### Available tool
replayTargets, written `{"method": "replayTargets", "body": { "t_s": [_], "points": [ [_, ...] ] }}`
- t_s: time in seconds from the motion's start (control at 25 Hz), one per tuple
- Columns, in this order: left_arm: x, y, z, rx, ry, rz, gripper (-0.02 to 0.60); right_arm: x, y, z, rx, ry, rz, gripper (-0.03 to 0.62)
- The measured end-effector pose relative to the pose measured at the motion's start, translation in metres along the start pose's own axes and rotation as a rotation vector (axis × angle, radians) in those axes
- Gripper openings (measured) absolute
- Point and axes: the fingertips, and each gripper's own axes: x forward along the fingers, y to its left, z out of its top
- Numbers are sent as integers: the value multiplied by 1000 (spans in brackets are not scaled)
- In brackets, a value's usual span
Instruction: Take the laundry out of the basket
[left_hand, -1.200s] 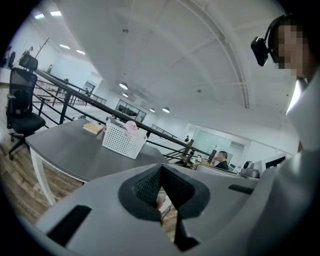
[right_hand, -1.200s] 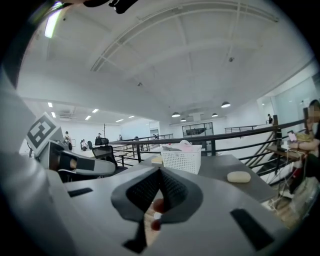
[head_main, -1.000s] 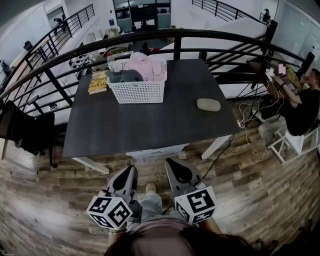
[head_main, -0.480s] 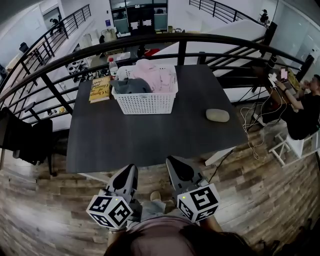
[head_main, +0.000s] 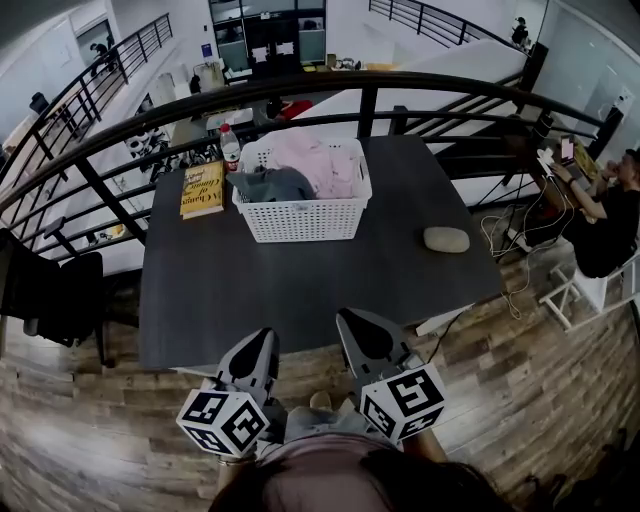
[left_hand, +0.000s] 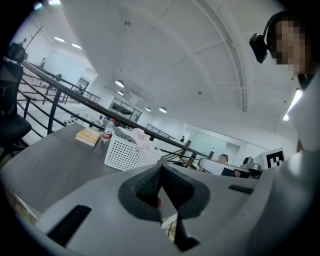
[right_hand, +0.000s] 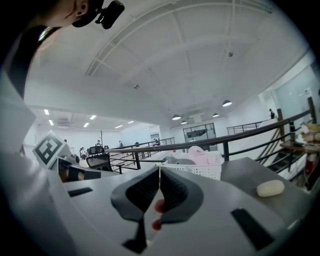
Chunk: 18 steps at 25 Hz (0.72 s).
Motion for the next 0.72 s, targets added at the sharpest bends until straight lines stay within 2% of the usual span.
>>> {"method": "replayTargets", "body": {
  "t_s": [0.36, 0.72],
  "points": [
    [3, 16, -9, -24, 28, 3, -2, 11, -2, -9, 4, 26, -14, 17],
    [10, 29, -3, -30, 13, 15, -2, 28, -9, -7, -11, 29, 2, 18]
  ]
}}
